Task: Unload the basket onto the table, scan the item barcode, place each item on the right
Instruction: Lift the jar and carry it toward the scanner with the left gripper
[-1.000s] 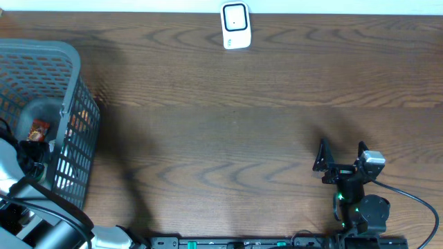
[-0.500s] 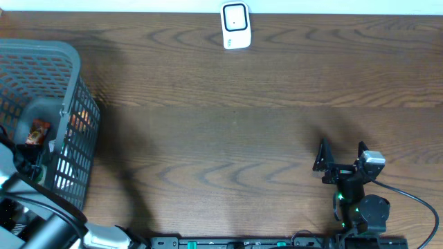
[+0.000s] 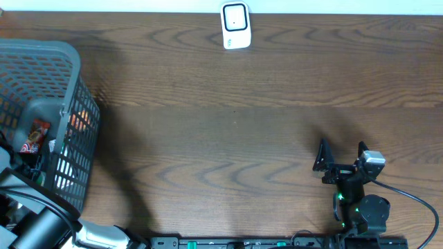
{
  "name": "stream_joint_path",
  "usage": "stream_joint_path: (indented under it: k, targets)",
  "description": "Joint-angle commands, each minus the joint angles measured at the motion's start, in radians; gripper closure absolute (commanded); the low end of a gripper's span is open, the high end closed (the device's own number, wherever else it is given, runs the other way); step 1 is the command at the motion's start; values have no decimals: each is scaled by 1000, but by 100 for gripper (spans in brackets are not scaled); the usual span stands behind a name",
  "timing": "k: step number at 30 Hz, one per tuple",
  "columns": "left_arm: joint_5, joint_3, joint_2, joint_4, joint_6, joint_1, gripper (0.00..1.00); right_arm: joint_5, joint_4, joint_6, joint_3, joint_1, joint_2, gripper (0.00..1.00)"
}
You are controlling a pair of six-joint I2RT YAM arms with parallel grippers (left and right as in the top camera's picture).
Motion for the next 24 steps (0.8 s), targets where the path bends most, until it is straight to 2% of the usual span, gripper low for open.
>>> stream_joint_path:
  k: [1,5,12,18,24]
  targets:
    - [14,-5,9,-21,2,4,30,8,-4,8,-1,-9,-4,1]
    - [27,17,3,-47,2,4,30,9,-4,8,-1,-9,-4,1]
    - [192,206,-49,-158,2,5,30,9,-4,8,-1,-9,-4,1]
    - [488,424,-140,-228,2,5,30,8,-4,8,-1,-9,-4,1]
    - [862,514,-272,-170,-67,-6,30,8,-4,8,-1,-9,-4,1]
